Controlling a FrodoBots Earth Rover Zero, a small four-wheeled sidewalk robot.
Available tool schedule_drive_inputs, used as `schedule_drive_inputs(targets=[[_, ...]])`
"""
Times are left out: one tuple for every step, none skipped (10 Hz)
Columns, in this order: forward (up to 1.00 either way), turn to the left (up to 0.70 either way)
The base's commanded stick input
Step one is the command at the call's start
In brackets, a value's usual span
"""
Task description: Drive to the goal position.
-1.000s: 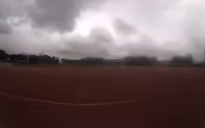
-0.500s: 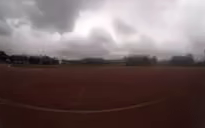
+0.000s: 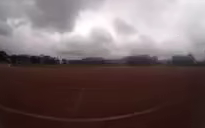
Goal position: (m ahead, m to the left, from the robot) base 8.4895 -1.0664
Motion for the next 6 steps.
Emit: schedule_drive_inputs(targets=[[0.50, 0.00], [0.50, 0.00], [0.50, 0.00], [0.50, 0.00], [0.50, 0.00], [0.50, 0.00]])
